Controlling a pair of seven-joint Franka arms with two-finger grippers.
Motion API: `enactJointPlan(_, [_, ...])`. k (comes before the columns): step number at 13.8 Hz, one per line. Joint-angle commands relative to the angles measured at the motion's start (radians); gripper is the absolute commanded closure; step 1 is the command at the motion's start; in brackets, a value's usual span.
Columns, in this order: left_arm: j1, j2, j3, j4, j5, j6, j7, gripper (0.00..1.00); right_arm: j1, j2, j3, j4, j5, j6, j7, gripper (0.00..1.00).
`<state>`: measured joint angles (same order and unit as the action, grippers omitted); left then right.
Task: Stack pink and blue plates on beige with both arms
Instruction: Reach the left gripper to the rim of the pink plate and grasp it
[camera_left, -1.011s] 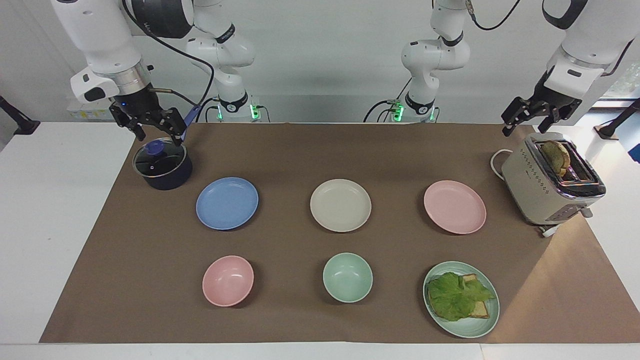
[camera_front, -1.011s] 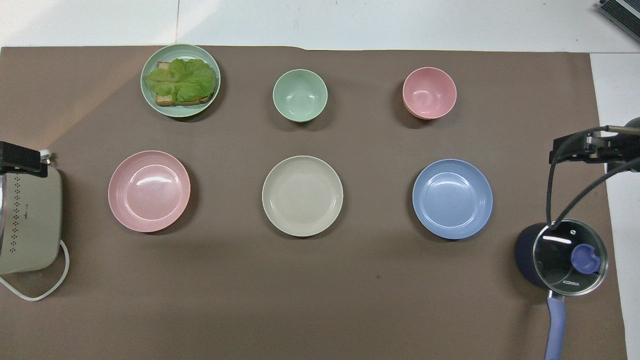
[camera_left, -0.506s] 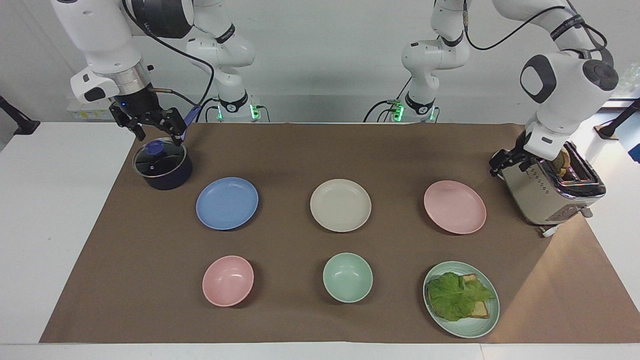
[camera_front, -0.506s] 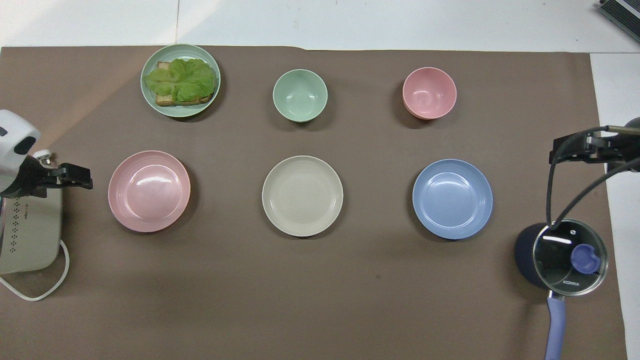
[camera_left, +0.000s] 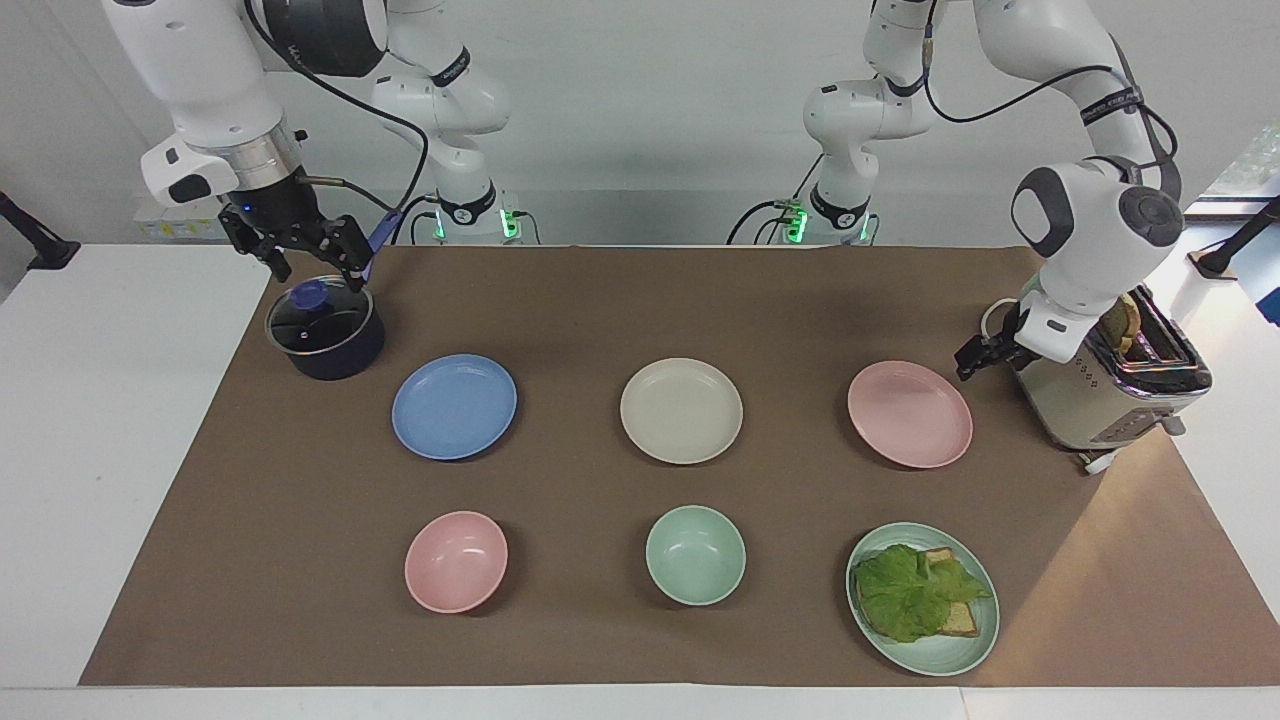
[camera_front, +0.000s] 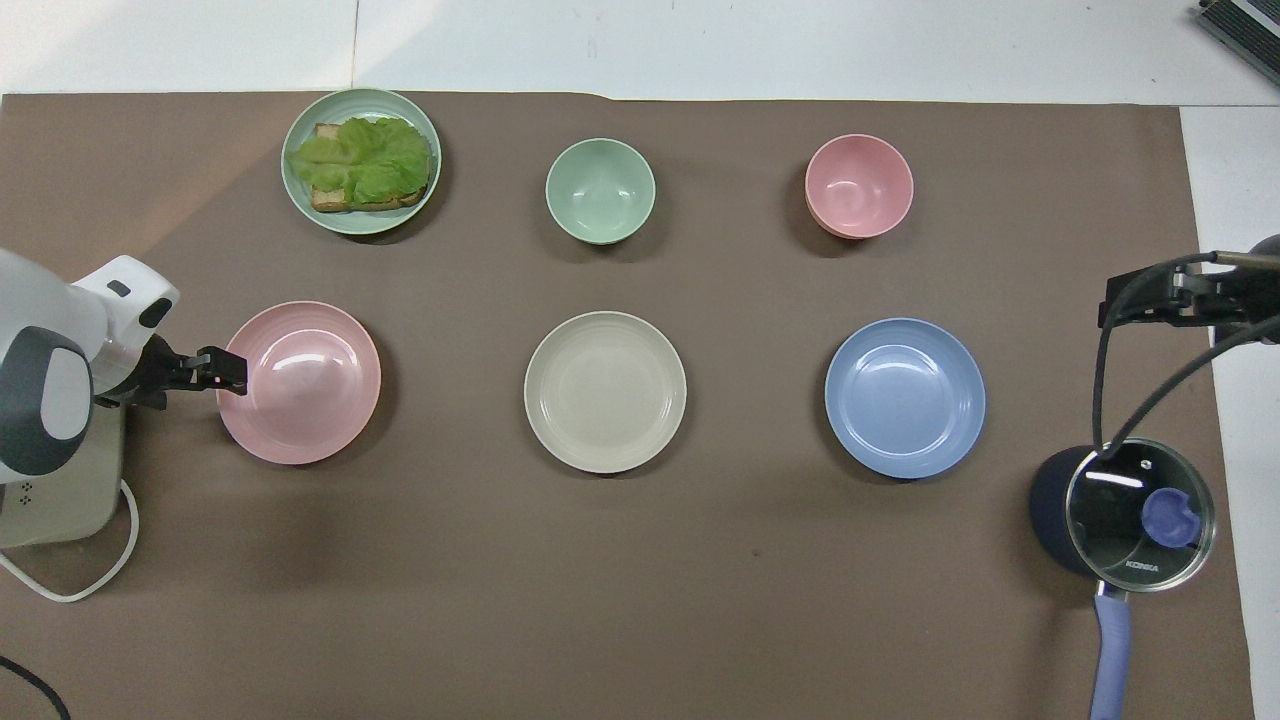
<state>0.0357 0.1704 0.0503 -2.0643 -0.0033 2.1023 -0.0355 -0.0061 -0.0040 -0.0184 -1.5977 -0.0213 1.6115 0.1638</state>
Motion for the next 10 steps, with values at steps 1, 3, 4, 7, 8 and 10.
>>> enactJointPlan(1, [-0.003,-0.003,-0.003,-0.048,0.014,0.062,-0.017,0.0,-0.008,-0.008,0.005,-0.002,0.006,-0.002,-0.01,0.0])
enactJointPlan(3, [-0.008,0.0,-0.003,-0.072,0.014,0.076,-0.055,0.0,-0.008,-0.008,0.005,-0.002,0.006,-0.002,-0.01,0.0])
enactJointPlan(4, [-0.008,0.001,-0.003,-0.076,0.013,0.087,-0.064,0.0,-0.008,-0.008,0.005,-0.002,0.006,-0.002,-0.01,0.0])
enactJointPlan(7, [-0.008,0.003,-0.003,-0.096,0.013,0.096,-0.081,0.3,-0.008,-0.008,0.005,-0.002,0.006,-0.002,-0.01,0.0])
enactJointPlan(8, [-0.008,0.003,-0.003,-0.093,0.013,0.093,-0.08,0.62,-0.008,-0.008,0.005,-0.002,0.006,-0.002,-0.01,0.0])
enactJointPlan(10, [-0.008,0.007,-0.003,-0.077,0.013,0.085,-0.081,1.0,-0.008,-0.008,0.005,-0.002,0.006,-0.002,-0.01,0.0])
